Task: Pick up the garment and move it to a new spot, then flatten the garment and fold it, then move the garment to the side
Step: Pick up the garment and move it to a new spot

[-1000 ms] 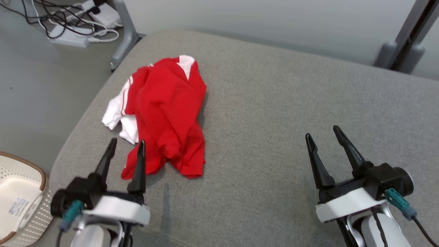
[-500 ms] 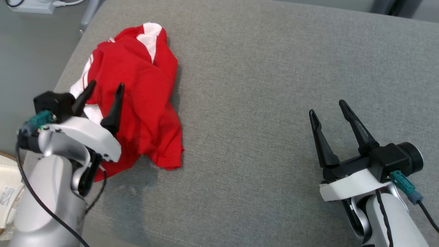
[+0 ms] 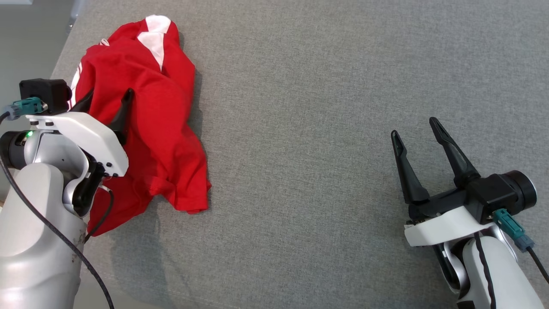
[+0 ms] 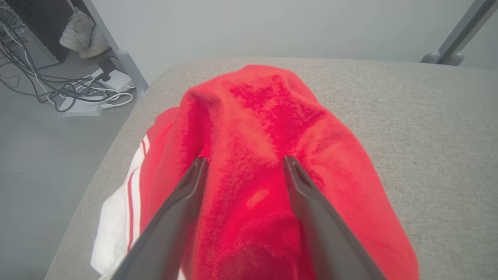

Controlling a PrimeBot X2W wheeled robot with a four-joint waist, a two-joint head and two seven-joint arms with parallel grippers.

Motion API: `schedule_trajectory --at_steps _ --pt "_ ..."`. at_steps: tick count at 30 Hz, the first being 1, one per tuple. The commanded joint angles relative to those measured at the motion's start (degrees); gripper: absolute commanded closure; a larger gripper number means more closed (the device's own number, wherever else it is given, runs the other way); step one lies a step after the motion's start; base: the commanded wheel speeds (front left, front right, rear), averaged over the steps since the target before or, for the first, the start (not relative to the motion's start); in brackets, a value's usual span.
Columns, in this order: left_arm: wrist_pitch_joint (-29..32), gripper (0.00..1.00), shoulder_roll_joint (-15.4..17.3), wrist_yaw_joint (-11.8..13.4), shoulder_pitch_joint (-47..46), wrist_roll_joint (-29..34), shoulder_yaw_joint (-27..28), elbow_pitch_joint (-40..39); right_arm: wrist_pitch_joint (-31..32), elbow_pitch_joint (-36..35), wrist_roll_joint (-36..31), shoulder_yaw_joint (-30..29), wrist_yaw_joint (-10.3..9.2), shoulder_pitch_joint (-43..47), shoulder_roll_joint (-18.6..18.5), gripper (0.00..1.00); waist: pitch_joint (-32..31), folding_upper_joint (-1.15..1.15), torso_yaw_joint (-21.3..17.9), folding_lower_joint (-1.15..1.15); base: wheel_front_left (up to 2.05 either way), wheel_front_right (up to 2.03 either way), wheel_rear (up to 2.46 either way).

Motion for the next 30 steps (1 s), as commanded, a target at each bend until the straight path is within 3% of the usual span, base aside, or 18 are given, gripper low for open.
schedule_trajectory --at_steps 1,3,4,5,18,25,30 --pt "0.1 0.0 0.0 -0.1 -0.9 -0.2 0.0 0.1 -0.3 -0.1 -0.3 -0.2 -0.02 -0.3 -0.4 0.0 0.1 0.0 -0.1 0.0 0.0 0.0 0.0" --pt "0.8 0.0 0.7 -0.3 -1.4 -0.2 -0.9 1.3 -0.3 0.0 -0.6 0.1 -0.02 -0.4 -0.6 0.0 0.4 0.0 -0.3 0.0 0.0 0.0 0.0" --pt "0.7 0.56 0.9 -0.3 -1.6 -0.3 -1.2 1.7 -0.3 0.0 -0.6 0.1 -0.02 -0.5 -0.6 0.0 0.4 0.0 -0.4 0.0 0.0 0.0 0.0" --pt "0.4 1.0 1.1 -0.4 -1.8 -0.4 -1.3 2.1 -0.3 0.0 -0.6 0.2 -0.02 -0.5 -0.6 0.0 0.5 0.0 -0.5 0.0 0.0 0.0 0.0" --pt "-8.1 1.0 3.2 0.7 -2.2 -1.0 0.5 -0.1 -0.3 0.9 0.7 0.0 -0.02 0.7 0.6 0.0 -3.9 0.0 -0.8 0.0 0.0 0.0 0.0" --pt "-13.7 1.0 3.5 1.9 -0.5 0.4 0.4 -9.2 -0.3 1.8 2.7 -0.8 -0.02 2.6 1.5 0.0 -9.7 0.0 -0.5 0.0 0.0 0.0 0.0" --pt "-14.8 1.0 1.2 2.5 1.6 0.7 -1.6 -18.5 -0.3 1.9 3.4 -1.0 -0.02 3.9 1.8 0.0 -13.3 0.0 -1.3 0.0 0.0 0.0 0.0"
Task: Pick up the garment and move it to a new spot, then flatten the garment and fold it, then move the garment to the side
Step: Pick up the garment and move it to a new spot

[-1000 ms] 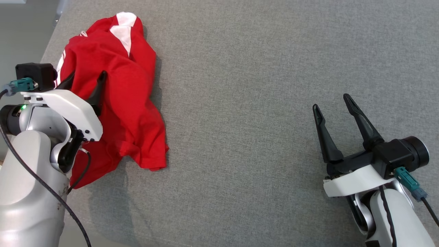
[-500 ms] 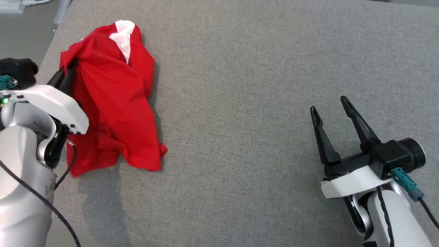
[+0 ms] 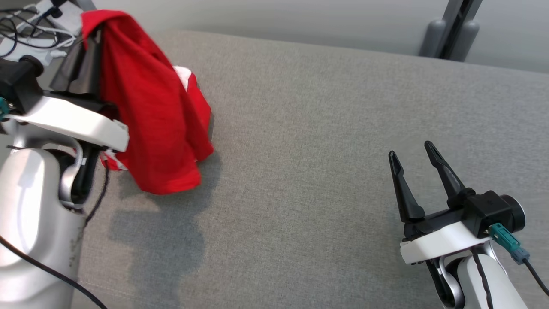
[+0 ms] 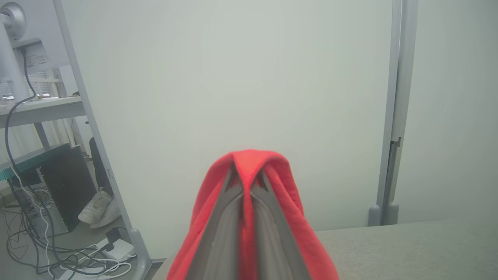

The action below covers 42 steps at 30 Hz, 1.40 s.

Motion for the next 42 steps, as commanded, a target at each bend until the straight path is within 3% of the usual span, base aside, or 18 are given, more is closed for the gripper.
schedule_trajectory --at_steps 1,10,12,16,27,36,37,38,39,42 --pt "-0.2 1.0 -0.8 0.6 0.7 -0.4 -0.3 -2.8 -0.3 0.0 0.5 -0.2 -0.02 0.6 -0.2 0.0 -1.7 0.0 -0.9 0.0 0.0 0.0 0.0" --pt "3.0 1.0 -7.4 1.8 2.4 -3.2 -4.7 -14.2 -0.3 -1.0 1.8 -1.5 -0.02 0.9 -0.1 0.0 -2.6 0.0 -6.8 0.0 0.0 0.0 0.0" --pt "3.7 1.0 -9.5 1.9 3.2 -4.9 -6.1 -14.8 -0.3 -1.3 1.9 -2.3 -0.02 0.7 -0.1 0.0 -2.4 0.0 -8.8 0.0 0.0 0.0 0.0" --pt "3.8 1.0 -10.8 2.2 3.4 -4.5 -8.3 -14.9 -0.3 -2.1 2.4 -3.5 -0.02 -0.4 -0.1 0.0 -1.1 0.0 -12.4 0.0 0.0 0.0 0.0" --pt "-1.5 1.0 -13.6 4.0 -0.6 -7.8 -15.3 -8.1 -0.3 -4.6 3.8 -9.9 -0.02 -3.1 -0.1 0.0 5.4 0.0 -24.0 0.0 0.0 0.0 0.0" --pt "-3.5 1.0 -12.4 4.4 -2.8 -3.6 -20.2 7.5 -0.3 -5.7 5.0 -10.8 -0.02 -4.1 -0.1 0.0 8.3 0.0 -26.7 0.0 0.0 0.0 0.0" --pt "-3.4 0.76 -12.2 4.4 -2.9 -2.9 -20.8 9.6 -0.4 -5.6 5.2 -10.7 -0.02 -4.3 -0.1 0.0 8.4 0.0 -26.7 0.0 0.0 0.0 0.0" --pt "-3.4 0.27 -12.1 4.2 -2.9 -2.5 -21.4 11.5 -0.3 -5.5 5.3 -10.4 -0.02 -4.4 -0.1 0.0 8.5 0.0 -26.6 0.0 0.0 0.0 0.0" --pt "-3.7 0.0 -12.1 4.2 -3.1 -2.1 -21.7 13.0 -0.4 -5.4 5.2 -10.0 -0.02 -4.4 -0.1 0.0 8.4 0.0 -26.4 0.0 0.0 0.0 0.0" --pt "-5.7 0.0 -12.2 4.0 -3.5 -2.1 -21.9 16.1 -0.3 -5.2 4.6 -9.3 -0.02 -4.1 -0.1 0.0 7.9 0.0 -25.3 0.0 0.0 0.0 0.0"
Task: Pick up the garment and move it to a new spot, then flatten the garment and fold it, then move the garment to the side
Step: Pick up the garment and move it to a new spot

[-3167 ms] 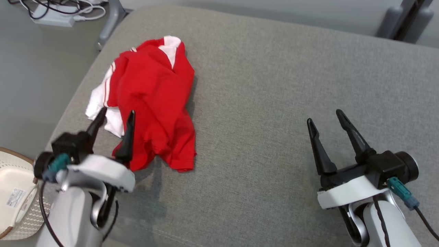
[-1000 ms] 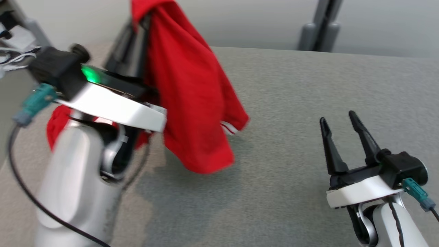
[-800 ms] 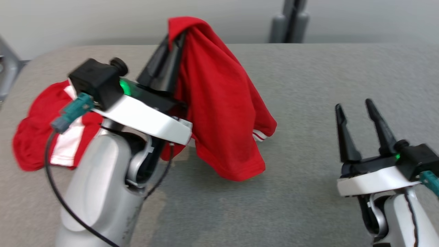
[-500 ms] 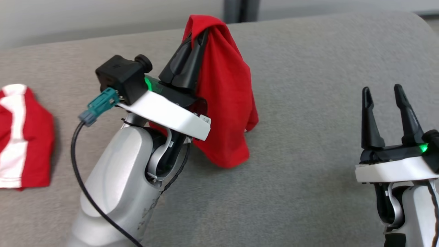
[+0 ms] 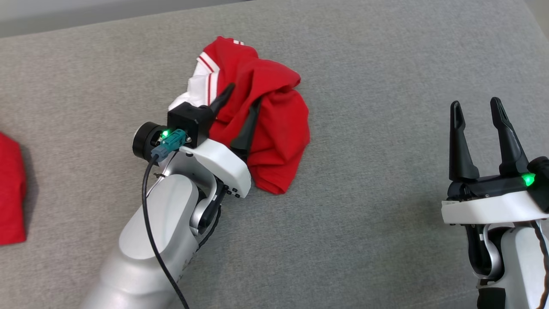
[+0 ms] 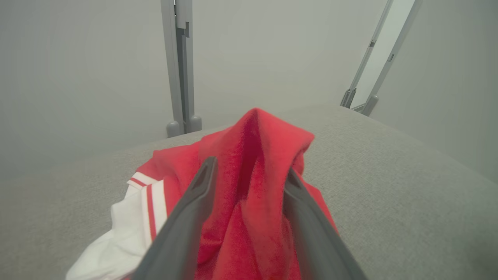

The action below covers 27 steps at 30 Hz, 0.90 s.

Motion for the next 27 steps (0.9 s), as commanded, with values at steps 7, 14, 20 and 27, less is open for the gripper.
schedule_trajectory --at_steps 7,14,20,27 --pt "-4.4 0.0 0.1 -1.2 0.1 -1.3 0.7 0.9 -0.3 0.6 -1.9 0.2 -0.02 1.1 -0.3 0.0 -3.7 0.0 5.0 0.0 0.0 0.0 0.0" --pt "-6.6 0.0 2.9 0.4 5.2 -0.8 2.8 -2.8 -0.3 1.1 -3.2 3.0 -0.02 3.2 -0.3 0.0 -8.0 0.0 10.5 0.0 0.0 0.0 0.0" --pt "-7.2 0.0 5.8 1.9 11.8 1.4 5.1 -7.6 -0.3 2.1 -6.2 5.4 -0.03 5.4 -0.3 0.0 -10.5 0.0 14.0 0.0 0.0 0.0 0.0" --pt "-7.2 0.0 6.0 1.2 23.6 4.9 10.2 -16.4 -0.3 3.4 -6.6 7.1 -0.03 7.9 -0.3 0.0 -12.3 0.0 16.7 0.0 0.0 0.0 0.0"
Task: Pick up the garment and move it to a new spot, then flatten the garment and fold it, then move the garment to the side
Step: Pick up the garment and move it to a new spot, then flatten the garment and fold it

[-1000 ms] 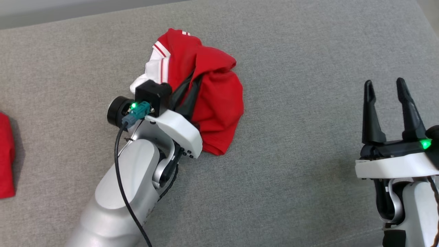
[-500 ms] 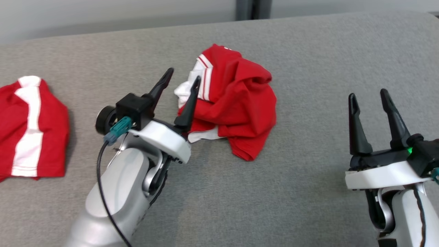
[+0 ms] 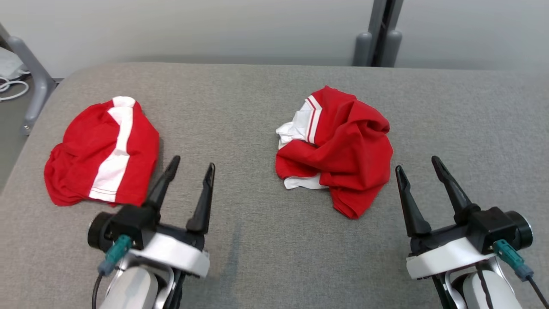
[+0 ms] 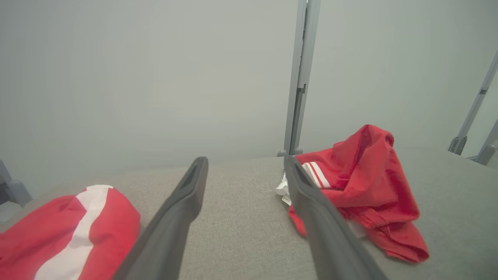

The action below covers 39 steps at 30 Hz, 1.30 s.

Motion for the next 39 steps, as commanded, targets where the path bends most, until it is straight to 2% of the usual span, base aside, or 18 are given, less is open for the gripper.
schedule_trajectory --at_steps 1,8,14,22,34,35,36,39 --pt "-0.2 0.0 -0.3 -0.8 1.9 1.1 0.7 -1.4 -0.3 0.4 0.0 0.3 -0.04 0.9 -0.4 0.0 -1.0 0.0 1.2 0.0 0.0 0.0 0.0" --pt "-0.2 0.0 -3.9 -3.0 7.4 4.4 5.4 -5.0 -0.3 1.4 -0.4 1.2 -0.04 1.9 -0.3 0.0 -1.5 0.0 2.1 0.0 0.0 0.0 0.0" --pt "-0.2 0.0 -6.0 -5.0 8.0 7.0 6.8 -5.0 -0.3 4.1 -1.6 1.9 -0.03 1.8 -0.4 0.0 -0.8 0.0 2.8 0.0 0.0 0.0 0.0" --pt "-0.2 0.0 -7.1 -6.8 6.7 8.5 6.5 -3.7 -0.2 17.8 -5.4 3.0 -0.04 -1.4 -0.4 0.0 1.2 0.0 5.2 0.0 0.0 0.0 0.0" --pt "-0.2 0.0 -7.4 -7.4 6.2 7.9 5.6 -2.9 -0.2 28.7 -7.4 2.7 -0.04 -6.3 -0.4 0.0 2.1 0.0 8.6 0.0 0.0 0.0 0.0" --pt "-0.2 0.0 -7.4 -7.4 6.3 7.9 5.4 -2.9 -0.2 29.8 -7.4 2.5 -0.04 -6.6 -0.4 0.61 2.2 0.0 8.8 0.0 0.0 0.0 0.0" --pt "-0.2 0.0 -7.4 -7.3 6.3 7.8 5.4 -2.9 -0.2 30.5 -7.7 2.5 -0.03 -7.3 -0.3 1.0 2.2 0.0 9.0 0.0 0.0 0.0 0.0" --pt "-0.2 0.0 -7.4 -7.0 6.5 7.6 5.5 -2.9 -0.2 31.5 -7.6 2.3 -0.04 -8.5 -0.4 1.0 2.2 0.0 9.0 0.0 0.0 0.0 0.0"
